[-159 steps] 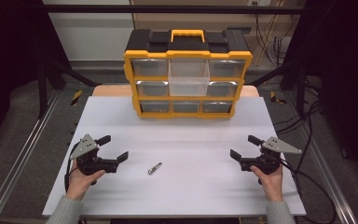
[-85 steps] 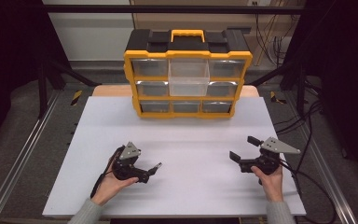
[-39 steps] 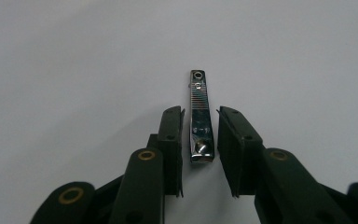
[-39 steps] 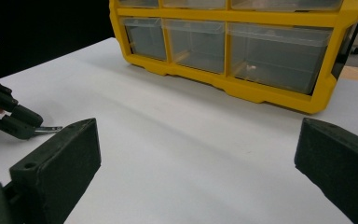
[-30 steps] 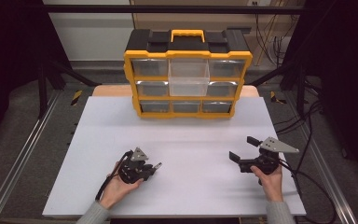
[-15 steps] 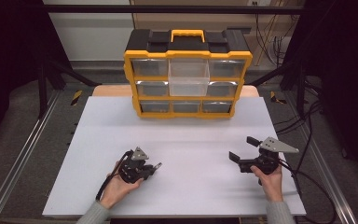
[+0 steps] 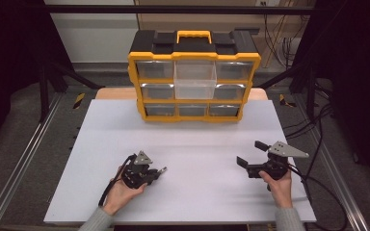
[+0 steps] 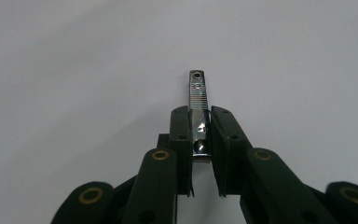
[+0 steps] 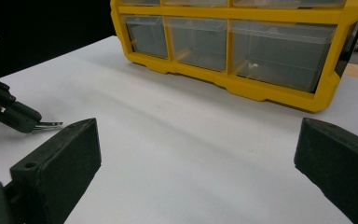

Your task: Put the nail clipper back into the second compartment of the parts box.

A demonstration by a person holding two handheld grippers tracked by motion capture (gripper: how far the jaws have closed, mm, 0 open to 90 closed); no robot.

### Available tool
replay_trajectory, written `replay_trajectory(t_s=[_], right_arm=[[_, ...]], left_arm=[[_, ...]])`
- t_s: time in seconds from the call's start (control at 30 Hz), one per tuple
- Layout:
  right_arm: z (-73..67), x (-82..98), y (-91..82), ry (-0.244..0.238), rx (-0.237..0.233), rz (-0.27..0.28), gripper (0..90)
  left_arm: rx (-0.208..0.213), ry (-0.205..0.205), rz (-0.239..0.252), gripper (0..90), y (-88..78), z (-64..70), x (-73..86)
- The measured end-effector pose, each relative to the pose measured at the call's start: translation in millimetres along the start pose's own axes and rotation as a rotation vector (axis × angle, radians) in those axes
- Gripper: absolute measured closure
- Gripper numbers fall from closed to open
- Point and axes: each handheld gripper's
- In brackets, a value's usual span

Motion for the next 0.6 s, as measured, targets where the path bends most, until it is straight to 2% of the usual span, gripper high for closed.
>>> replay_trajectory(t_s=[0.3, 0.6], right_arm=[[0.0, 0.1, 0.1, 0.001, -0.001, -0.002, 1.1], [0.5, 0.2, 0.0, 0.0, 0.0, -0.002, 1.0]], left_arm=[[0.005, -0.002, 0.019, 78.8, -5.6, -0.8, -1.9], [0.005, -0.014, 0.06, 78.8, -16.1, -2.8, -6.1]])
Point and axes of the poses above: each handheld gripper's, and its own axes: y roughly forward along the jaws, x roughly out of its underside, z roughly to its right, and after that the axes turned 10 degrees about z, right-handed
